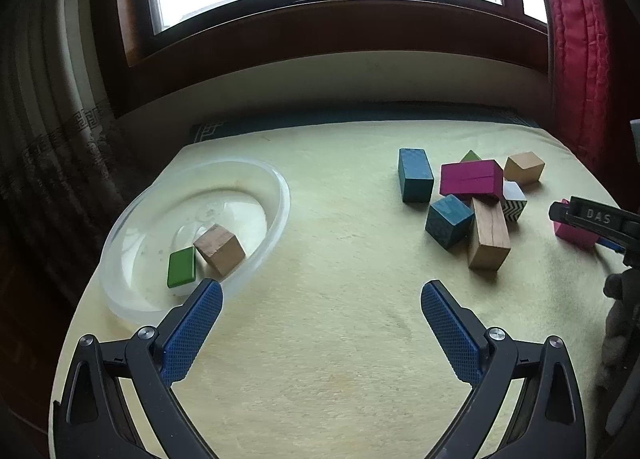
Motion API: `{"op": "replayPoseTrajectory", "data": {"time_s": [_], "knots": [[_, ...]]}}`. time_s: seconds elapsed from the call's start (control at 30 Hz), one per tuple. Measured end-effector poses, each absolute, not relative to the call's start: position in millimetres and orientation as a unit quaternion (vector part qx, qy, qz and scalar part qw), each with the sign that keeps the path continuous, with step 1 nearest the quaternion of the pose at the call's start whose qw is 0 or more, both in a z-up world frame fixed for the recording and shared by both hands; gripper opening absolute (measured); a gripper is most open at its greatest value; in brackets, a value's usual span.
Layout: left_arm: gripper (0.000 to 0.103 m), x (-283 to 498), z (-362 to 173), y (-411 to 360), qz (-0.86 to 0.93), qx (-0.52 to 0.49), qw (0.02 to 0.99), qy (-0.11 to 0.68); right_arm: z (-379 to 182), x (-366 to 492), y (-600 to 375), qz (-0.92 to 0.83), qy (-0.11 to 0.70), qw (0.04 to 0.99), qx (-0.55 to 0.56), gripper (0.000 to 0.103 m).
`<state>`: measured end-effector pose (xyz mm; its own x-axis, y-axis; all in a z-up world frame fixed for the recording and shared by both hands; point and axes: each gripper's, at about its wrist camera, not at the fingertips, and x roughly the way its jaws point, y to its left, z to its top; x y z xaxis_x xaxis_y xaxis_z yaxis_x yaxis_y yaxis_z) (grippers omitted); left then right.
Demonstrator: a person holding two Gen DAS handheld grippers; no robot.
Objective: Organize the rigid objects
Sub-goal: 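Grasp the pink dotted block with the right tool and lift it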
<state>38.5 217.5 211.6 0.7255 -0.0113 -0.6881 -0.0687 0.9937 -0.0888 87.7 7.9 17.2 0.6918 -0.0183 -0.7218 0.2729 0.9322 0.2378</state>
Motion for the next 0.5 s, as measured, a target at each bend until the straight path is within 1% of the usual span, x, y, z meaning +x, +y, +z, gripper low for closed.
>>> {"op": "replayPoseTrajectory", "data": {"time_s": [0.07,0.5], "knots": [[0.100,40.3,210.6,217.3,0.015,-0.055,0.926,0.373,14.5,88.0,8.7,-0.085,0.385,0.906,0.156,0.067],[0.100,56.7,212.0,202.8,-0.020,-0.081,0.917,0.389,13.3,71.9,10.4,-0.054,0.390,0.910,0.126,0.067]]}}
